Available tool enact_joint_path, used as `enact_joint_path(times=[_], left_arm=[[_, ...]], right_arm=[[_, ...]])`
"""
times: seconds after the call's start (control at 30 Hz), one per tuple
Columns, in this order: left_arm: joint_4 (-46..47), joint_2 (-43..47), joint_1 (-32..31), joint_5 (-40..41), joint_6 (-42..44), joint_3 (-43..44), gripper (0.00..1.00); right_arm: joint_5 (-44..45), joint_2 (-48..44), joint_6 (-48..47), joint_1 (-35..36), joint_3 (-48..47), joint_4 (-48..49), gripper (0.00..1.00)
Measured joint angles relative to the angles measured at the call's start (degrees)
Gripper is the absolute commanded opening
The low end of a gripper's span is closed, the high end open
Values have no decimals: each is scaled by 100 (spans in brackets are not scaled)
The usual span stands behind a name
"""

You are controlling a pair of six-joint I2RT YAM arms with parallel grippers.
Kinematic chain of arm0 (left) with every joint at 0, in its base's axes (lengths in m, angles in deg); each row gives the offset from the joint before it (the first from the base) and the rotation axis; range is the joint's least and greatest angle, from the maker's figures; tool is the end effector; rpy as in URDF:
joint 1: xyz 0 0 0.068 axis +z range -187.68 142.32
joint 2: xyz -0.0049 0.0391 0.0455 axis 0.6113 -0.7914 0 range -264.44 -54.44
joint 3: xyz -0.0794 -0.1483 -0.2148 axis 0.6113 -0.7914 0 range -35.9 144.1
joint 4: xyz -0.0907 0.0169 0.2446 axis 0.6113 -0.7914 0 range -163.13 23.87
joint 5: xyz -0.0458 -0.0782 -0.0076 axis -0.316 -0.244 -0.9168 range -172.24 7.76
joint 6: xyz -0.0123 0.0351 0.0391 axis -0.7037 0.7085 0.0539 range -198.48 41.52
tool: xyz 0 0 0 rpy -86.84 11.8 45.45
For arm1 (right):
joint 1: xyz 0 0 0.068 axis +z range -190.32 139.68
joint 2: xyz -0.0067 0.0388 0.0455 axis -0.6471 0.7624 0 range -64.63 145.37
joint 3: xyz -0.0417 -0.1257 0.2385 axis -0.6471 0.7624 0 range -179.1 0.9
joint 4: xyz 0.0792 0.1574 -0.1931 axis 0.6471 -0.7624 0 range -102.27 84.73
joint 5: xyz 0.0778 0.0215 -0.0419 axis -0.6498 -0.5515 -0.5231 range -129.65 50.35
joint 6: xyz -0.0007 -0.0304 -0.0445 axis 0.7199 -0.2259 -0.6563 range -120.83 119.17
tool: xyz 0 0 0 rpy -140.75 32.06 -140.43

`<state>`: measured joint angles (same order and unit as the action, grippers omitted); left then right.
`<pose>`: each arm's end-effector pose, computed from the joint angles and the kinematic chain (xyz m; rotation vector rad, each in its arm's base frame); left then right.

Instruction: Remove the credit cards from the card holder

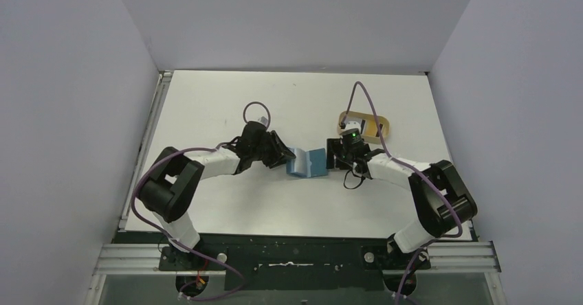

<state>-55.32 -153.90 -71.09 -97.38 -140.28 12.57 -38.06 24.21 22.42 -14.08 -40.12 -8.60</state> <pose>0.2845 -0.1988 0.1514 -0.4678 2.4834 -1.0912 0.2627 0.1282 0.1509 -0.0531 2.4934 0.3367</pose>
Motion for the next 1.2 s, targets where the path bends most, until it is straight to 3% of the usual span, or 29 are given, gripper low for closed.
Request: enact_joint_path(times=[0.23, 0.63, 0.97, 1.2], left_arm=[[-46, 39, 90, 15, 63, -74, 17], [-162, 177, 295, 37, 107, -199, 18], [-205, 345, 455, 28, 149, -284, 30], [-205, 348, 466, 11, 162, -295, 17]], right_arm=[[-61, 66, 0, -2, 2, 173, 72], [-111, 168, -2, -2, 2, 435, 72], [-210, 219, -4, -2, 2, 592, 73], [-245, 269, -7, -2, 0, 721, 73]])
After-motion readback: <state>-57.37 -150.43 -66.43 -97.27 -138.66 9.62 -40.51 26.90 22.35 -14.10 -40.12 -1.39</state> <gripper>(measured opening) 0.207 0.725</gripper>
